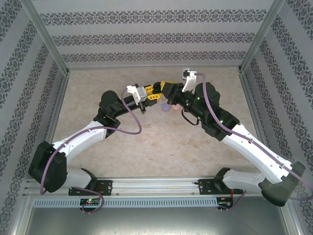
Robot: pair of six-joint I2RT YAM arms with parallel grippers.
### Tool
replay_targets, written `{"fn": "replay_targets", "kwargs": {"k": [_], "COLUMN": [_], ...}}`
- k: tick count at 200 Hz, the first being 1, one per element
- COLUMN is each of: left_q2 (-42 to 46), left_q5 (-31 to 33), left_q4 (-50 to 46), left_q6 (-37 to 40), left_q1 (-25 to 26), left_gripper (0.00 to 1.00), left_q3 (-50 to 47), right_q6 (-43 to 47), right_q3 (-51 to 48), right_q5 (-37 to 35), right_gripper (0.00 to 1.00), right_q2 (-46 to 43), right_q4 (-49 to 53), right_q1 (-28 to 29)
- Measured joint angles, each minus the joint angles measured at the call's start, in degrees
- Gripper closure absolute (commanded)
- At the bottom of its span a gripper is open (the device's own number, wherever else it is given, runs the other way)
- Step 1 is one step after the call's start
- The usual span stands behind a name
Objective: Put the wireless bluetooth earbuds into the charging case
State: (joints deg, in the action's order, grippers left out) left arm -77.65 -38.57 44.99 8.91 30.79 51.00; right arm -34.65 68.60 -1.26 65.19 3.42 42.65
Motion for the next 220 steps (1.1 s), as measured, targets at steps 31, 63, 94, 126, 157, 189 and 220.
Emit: {"fn": "replay_targets", "kwargs": {"k": [31,63,94,126,157,189,220], "left_q2": [0.0,0.0,0.0,0.0,-0.02,-0.02,-0.11], "left_q5": [0.07,0.42,0.68,1.36,1.92,1.95,1.9], "left_q4": [-0.02,-0.04,-0.07,-0.55,-0.85,-1.01,-0.87], "left_q6": [-0.2,-0.35,-0.39,-0.39,-0.39,-0.42,-0.52], "left_q1": [0.0,0.0,0.0,0.0,-0.07,-0.04,-0.04], "left_gripper": [1.0,1.0,1.0,1.0,1.0,1.0,1.0], "left_q3": [0.0,0.0,0.0,0.0,0.02,0.0,0.0], "right_q6": [0.02,0.13,0.52,1.27,2.86,3.58,3.58], "right_q3": [-0.24,-0.24,-0.24,-0.24,-0.24,-0.22,0.66], "right_q5": [-0.2,-0.42,-0.85,-2.25,-4.61,-6.27,-7.3], "right_gripper": [0.86,0.87,0.88,0.89,0.89,0.75,0.44], "right_q2": [0.98,1.25,1.51,2.25,3.08,3.13,3.26], "right_q4": [-0.15,-0.39,-0.5,-0.66,-0.04,0.2,2.29], "right_q1": [0.0,0.0,0.22,1.03,2.43,3.02,2.43]}}
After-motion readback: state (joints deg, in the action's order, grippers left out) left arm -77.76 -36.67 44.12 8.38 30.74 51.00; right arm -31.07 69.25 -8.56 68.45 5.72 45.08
